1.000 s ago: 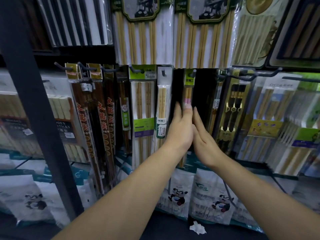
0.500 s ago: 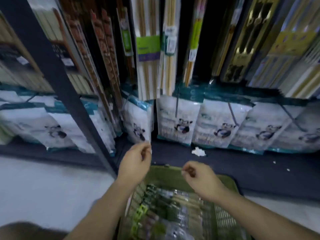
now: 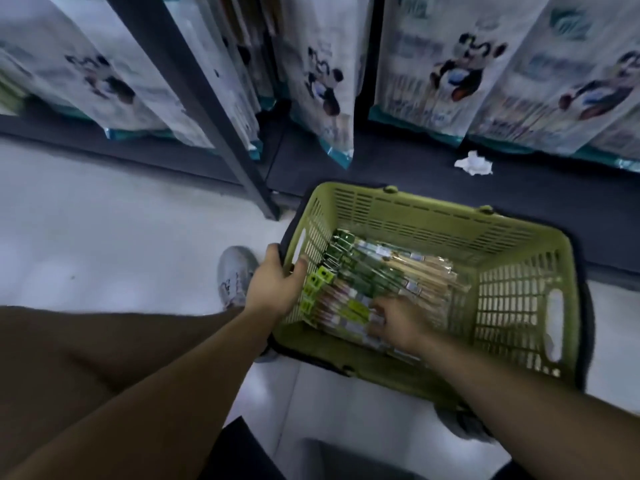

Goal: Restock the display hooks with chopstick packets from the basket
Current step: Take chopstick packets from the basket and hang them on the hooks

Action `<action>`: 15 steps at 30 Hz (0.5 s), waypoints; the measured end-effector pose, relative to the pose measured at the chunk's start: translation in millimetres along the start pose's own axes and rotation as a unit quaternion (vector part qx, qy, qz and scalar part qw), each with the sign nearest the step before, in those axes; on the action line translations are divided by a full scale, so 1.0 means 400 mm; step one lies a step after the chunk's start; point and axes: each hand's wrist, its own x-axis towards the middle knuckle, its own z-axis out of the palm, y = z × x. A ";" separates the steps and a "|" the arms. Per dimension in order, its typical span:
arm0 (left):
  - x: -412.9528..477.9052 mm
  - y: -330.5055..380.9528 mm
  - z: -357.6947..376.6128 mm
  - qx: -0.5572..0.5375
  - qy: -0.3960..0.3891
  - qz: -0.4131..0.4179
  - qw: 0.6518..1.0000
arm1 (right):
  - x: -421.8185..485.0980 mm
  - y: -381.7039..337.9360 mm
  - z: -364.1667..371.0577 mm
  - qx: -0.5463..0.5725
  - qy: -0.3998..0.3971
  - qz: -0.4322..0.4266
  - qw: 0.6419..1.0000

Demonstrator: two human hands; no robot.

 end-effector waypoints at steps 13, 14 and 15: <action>-0.003 0.011 -0.007 -0.018 -0.009 -0.007 1.000 | 0.000 -0.015 0.057 -0.055 0.025 -0.016 0.998; -0.003 0.012 -0.008 -0.018 -0.009 -0.007 1.000 | -0.001 -0.013 0.055 -0.055 0.035 -0.021 0.998; -0.003 0.012 -0.008 -0.019 -0.008 -0.007 1.000 | -0.002 -0.011 0.051 -0.053 0.045 -0.022 0.997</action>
